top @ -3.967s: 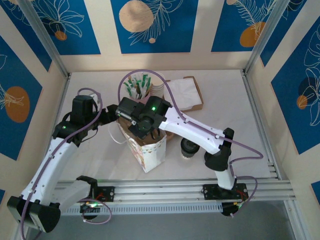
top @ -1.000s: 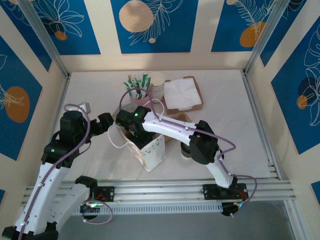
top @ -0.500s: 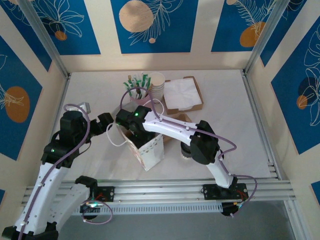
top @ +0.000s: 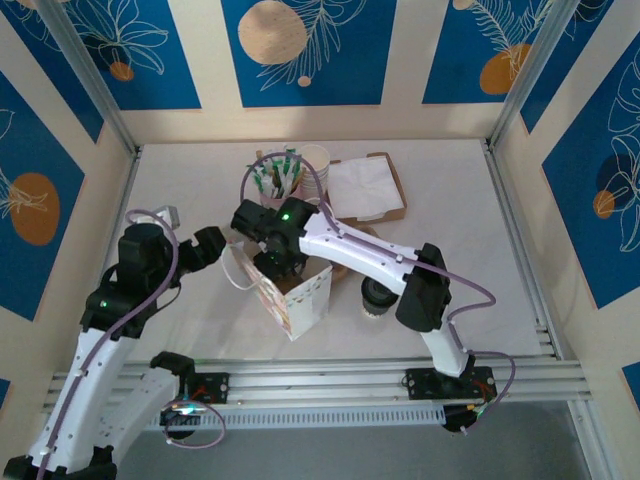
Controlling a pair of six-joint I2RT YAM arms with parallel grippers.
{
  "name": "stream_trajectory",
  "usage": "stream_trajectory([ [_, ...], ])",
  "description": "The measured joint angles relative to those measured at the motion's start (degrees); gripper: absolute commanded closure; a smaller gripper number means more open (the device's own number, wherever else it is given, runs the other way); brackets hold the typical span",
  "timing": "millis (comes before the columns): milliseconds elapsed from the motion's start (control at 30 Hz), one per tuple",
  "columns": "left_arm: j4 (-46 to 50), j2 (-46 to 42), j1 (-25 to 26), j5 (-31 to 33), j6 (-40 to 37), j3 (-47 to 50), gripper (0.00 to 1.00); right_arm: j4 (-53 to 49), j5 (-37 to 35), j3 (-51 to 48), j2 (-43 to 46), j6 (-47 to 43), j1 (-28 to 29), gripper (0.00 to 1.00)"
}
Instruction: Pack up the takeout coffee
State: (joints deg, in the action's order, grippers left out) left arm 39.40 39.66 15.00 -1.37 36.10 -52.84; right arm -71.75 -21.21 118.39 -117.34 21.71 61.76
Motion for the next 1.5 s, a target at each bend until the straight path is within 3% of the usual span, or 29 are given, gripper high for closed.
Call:
stream_trajectory([
  [500,2.49,-0.24,0.0,2.19,-2.12,0.17,0.12,-0.35,-6.36,8.94,11.21,-1.86,2.8,0.41],
  [700,4.63,-0.24,0.0,3.61,-3.89,-1.01,0.12,4.66,-8.92,3.17,21.9,-4.17,3.17,0.4],
  [933,5.25,-0.24,0.0,4.79,-5.18,-1.2,0.12,12.24,-12.31,-12.5,38.01,-4.72,2.38,0.4],
  [1133,5.14,-2.19,0.0,5.75,-5.2,0.9,0.12,13.97,-14.43,-26.91,52.52,0.24,-4.85,0.32],
  [1267,4.7,-4.42,0.0,7.67,-6.73,2.45,0.11,12.61,-13.9,-34.67,60.5,5.95,-13.31,0.31],
  [1400,2.75,-6.12,0.0,10.8,-9.88,4.52,0.11,10.16,-10.05,-40.35,62.77,10.4,-20.57,0.31],
  [1500,2.67,-5.44,-0.02,11.8,-12.35,5.88,0.11,8.83,-6.54,-44.96,61.27,12.83,-22.86,0.28],
])
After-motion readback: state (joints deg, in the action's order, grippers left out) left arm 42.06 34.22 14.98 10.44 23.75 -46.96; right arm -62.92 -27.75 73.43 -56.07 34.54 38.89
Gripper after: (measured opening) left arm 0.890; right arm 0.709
